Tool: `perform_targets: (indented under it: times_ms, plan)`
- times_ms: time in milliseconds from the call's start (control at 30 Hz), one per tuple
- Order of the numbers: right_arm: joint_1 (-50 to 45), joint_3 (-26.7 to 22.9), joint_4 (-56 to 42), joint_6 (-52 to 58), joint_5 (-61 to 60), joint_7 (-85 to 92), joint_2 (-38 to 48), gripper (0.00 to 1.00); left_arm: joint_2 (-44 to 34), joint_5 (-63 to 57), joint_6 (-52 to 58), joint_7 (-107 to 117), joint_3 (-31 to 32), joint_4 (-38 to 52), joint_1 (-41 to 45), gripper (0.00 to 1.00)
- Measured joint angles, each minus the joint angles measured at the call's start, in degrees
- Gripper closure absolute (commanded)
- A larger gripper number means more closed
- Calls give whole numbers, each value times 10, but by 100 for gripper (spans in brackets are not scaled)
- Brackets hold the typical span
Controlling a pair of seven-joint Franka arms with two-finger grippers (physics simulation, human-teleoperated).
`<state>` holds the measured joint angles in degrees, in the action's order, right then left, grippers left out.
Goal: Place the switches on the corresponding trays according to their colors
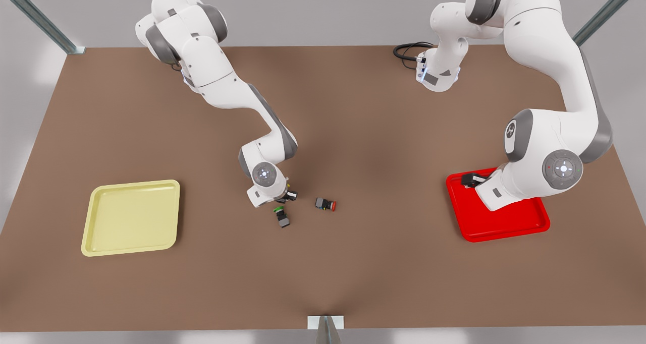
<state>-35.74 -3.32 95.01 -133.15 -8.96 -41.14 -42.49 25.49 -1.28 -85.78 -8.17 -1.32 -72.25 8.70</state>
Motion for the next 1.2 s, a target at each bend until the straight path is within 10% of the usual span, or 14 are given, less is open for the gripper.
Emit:
perform_targets:
  times_ms: [1000,1200]
  plan:
    - [122,-1,55,62,4,129,101,49,1,15,-3,-25,6,1,1,0]
    - [229,-3,119,79,5,270,155,48,52,35,-91,-124,28,-1,194,0]
